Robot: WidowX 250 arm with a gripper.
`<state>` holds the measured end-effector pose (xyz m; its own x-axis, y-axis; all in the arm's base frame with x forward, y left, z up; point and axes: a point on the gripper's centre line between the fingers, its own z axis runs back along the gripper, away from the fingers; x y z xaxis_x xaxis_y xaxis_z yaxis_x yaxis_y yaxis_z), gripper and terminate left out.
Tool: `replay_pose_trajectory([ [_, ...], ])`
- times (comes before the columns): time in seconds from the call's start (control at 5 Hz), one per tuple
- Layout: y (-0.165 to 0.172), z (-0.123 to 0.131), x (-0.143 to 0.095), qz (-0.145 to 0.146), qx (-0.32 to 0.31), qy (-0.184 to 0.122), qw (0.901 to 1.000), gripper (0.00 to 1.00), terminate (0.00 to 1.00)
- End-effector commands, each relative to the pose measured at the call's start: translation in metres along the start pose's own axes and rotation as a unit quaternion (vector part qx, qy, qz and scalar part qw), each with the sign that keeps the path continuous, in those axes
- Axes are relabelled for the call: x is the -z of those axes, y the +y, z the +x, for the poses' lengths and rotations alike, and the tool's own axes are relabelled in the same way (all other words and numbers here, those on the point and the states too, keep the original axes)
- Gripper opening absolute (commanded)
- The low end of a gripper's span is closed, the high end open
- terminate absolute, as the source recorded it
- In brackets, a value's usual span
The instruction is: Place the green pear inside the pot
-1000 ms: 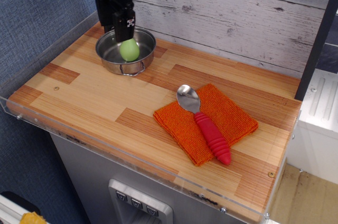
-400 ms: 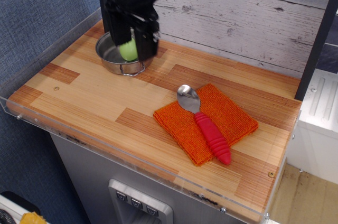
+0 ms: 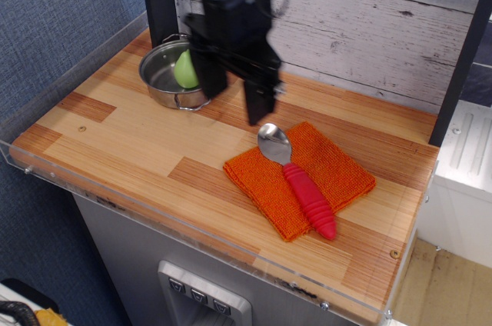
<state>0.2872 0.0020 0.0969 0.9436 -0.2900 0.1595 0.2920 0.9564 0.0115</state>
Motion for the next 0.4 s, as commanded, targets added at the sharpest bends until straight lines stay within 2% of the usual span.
replay_pose_trajectory([
  [0.0, -0.0195, 0.0310, -0.0060, -0.023, 0.039, -0.034, 0.9984, 1.00, 0.00],
  [0.2, -0.0195, 0.0310, -0.0060, -0.023, 0.039, -0.034, 0.9984, 1.00, 1.00],
])
